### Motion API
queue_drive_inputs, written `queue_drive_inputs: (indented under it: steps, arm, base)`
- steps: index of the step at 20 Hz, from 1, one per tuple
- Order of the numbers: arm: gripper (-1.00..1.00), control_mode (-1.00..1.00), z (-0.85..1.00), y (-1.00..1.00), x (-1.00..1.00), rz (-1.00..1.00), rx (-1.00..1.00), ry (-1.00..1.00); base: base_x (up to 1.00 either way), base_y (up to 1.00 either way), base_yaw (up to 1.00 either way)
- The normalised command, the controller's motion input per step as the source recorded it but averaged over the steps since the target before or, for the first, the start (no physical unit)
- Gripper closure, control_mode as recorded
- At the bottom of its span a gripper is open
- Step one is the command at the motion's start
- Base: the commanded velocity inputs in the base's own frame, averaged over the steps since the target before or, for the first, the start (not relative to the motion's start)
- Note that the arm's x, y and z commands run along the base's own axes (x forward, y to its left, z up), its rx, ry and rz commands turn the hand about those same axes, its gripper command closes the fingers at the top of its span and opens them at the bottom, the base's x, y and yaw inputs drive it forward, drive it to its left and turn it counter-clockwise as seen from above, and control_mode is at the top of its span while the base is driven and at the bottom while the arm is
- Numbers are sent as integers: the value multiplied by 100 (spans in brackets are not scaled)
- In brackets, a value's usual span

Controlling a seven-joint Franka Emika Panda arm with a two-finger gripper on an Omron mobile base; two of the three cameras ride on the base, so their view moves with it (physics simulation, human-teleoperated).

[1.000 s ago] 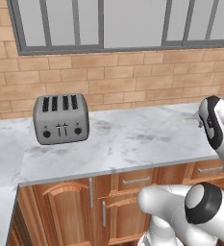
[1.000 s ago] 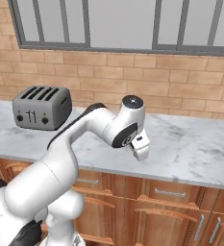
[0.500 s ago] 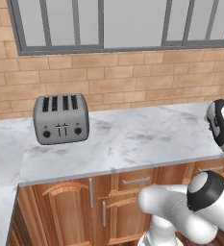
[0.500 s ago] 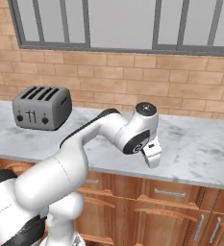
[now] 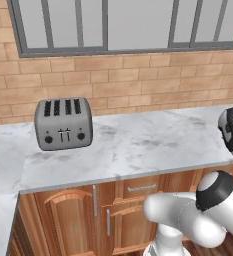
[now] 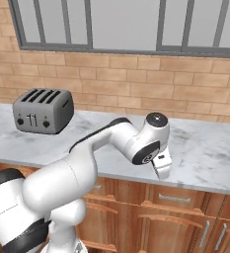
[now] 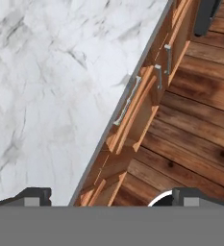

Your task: Take a straw from the drawer in front and place it inside the glass cup on the dining counter.

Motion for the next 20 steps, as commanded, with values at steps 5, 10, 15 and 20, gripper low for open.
queue_drive_inputs:
  steps: [5, 10, 15, 20]
  arm:
    - [-100, -100, -18, -19, 0, -7, 0, 1]
    - [-100, -100, -12, -19, -1, -7, 0, 9]
    - [-100, -100, -18, -17, -2, -7, 0, 3]
    - [-100, -100, -22, -8, -5, -6, 0, 0]
  base:
    - [0, 0, 0]
    - [0, 0, 0]
    - [0, 0, 0]
    - [0, 0, 0]
